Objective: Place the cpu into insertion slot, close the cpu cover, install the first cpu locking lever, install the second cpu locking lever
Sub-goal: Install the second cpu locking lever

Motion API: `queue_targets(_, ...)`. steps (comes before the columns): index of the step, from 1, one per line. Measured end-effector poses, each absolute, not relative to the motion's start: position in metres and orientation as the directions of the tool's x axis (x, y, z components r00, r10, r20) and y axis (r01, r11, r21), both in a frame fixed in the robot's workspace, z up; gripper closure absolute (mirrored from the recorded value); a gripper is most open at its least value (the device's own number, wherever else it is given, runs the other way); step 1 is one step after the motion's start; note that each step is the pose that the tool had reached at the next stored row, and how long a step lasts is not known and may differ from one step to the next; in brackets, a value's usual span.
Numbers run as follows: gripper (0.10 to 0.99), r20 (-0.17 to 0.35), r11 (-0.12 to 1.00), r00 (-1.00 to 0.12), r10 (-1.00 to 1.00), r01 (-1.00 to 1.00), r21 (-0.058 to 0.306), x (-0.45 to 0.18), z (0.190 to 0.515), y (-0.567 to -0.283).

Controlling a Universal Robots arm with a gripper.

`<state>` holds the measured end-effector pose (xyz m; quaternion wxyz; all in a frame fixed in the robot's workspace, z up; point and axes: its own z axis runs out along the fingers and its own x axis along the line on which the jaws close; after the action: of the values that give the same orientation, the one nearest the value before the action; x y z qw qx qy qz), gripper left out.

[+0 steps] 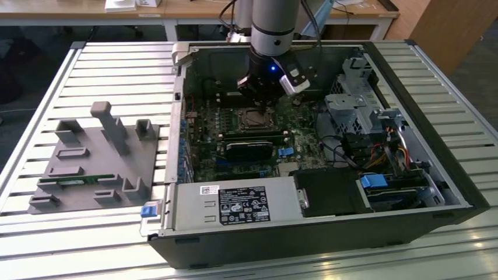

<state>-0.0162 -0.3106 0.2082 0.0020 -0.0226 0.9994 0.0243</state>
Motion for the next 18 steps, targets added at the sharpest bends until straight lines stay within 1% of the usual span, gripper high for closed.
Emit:
queue_targets(8, 0.965, -0.005, 0.998, -0.999, -0.045, -0.045, 0.048, -0.016, 0.210, -0.319)
queue_targets(16, 0.965, -0.005, 0.998, -0.999, -0.045, -0.045, 0.049, -0.017, 0.232, -0.319)
queue_targets(18, 0.965, -0.005, 0.998, -0.999, -0.045, -0.045, 0.049, -0.017, 0.232, -0.324)
